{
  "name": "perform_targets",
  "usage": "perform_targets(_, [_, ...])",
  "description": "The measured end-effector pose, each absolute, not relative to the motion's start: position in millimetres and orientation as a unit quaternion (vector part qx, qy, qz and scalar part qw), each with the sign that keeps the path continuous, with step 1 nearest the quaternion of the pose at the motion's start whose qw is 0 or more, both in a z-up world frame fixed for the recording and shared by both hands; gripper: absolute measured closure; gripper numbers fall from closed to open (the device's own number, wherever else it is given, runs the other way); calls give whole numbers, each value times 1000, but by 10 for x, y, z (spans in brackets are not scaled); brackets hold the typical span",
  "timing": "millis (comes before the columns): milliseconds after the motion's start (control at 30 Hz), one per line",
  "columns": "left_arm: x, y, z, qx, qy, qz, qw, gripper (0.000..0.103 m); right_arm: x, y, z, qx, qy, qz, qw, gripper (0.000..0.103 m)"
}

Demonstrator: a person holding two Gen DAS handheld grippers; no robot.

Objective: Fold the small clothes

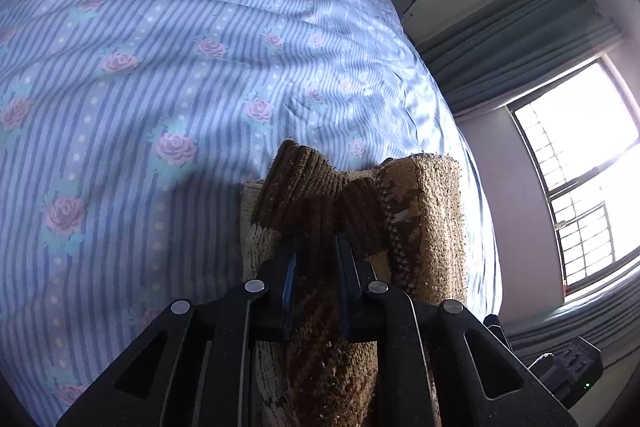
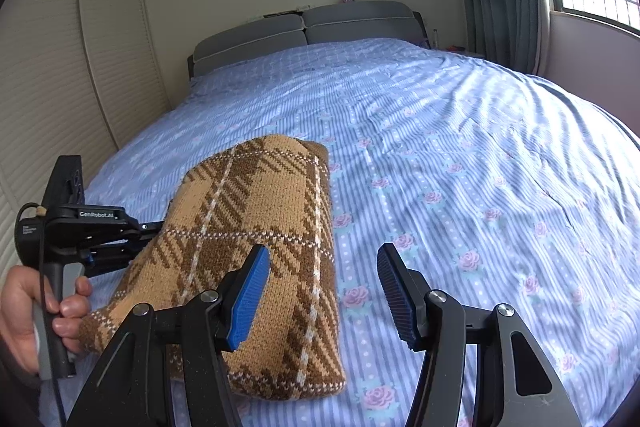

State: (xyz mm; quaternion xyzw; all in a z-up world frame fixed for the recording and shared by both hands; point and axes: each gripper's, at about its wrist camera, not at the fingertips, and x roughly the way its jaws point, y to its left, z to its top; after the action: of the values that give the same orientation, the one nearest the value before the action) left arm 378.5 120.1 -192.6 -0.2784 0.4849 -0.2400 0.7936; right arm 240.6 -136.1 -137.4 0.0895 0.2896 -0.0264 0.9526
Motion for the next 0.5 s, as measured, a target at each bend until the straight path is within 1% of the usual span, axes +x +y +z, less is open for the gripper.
perform_targets(100, [3790,1213,-1881,-272,482,-225,802,93,2411,-1388,-1381,94,294,-31,951,46])
perform_targets(300, [3770,1381,-1608,-261,434,-204,838,94,2393,-1450,-1361,101,294,-42,949,46])
perform_targets(367, [3838,1305,-1673,-239,450,-203,836,94,2390,-1440,-1366,104,295,-39,949,46])
perform_targets(433, [3894,1309,-1795,-248,468,-199,824,93,2380,-1420,-1369,103,297,-37,949,46])
perform_targets(500, [3869,1336,-1806,-256,469,-197,822,92,2366,-1398,-1358,100,298,-35,949,46])
